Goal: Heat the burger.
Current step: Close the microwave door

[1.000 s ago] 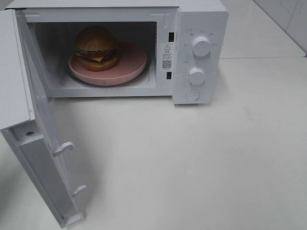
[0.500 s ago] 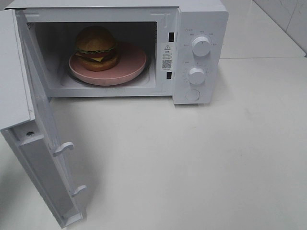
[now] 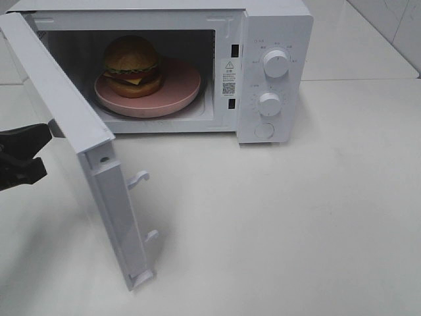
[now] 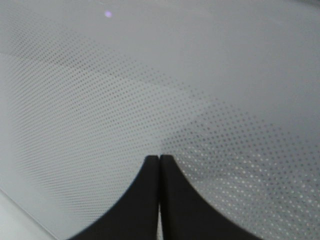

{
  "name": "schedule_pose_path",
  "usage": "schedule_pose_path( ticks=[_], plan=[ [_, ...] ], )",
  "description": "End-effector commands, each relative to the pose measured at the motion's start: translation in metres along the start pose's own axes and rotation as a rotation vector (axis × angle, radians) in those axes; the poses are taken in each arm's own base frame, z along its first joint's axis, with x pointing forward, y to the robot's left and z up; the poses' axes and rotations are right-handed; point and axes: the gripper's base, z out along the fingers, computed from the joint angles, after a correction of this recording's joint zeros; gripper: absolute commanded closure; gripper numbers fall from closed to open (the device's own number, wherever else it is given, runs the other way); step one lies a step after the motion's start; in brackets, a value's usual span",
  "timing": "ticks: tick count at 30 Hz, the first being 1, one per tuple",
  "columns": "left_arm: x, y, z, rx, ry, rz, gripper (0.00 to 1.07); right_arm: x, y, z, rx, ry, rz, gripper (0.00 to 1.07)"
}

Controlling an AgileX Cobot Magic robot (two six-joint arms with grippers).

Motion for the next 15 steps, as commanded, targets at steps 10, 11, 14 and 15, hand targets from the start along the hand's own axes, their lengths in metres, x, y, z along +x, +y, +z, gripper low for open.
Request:
schedule_pose_path(
  ticks=[10,11,14,15],
  plan=[
    [-0.007,-0.018,0.035,0.042,-0.031,-0.014,1.07,0.002,0.0,-0.002,0.001,-0.026,-0.007,0.31],
    [-0.007,-0.018,0.035,0.042,-0.031,-0.014,1.07,0.002,0.0,-0.002,0.001,-0.026,-0.007,0.31],
    [-0.008,-0.024,0.043,0.051,-0.042,-0.006,1.07,0.002,0.0,-0.002,0.001,-0.026,-0.007,0.31],
    [-0.009,-0.028,0.049,0.048,-0.046,-0.002,1.07,0.002,0.0,-0.002,0.001,-0.026,-0.007,0.31]
  ],
)
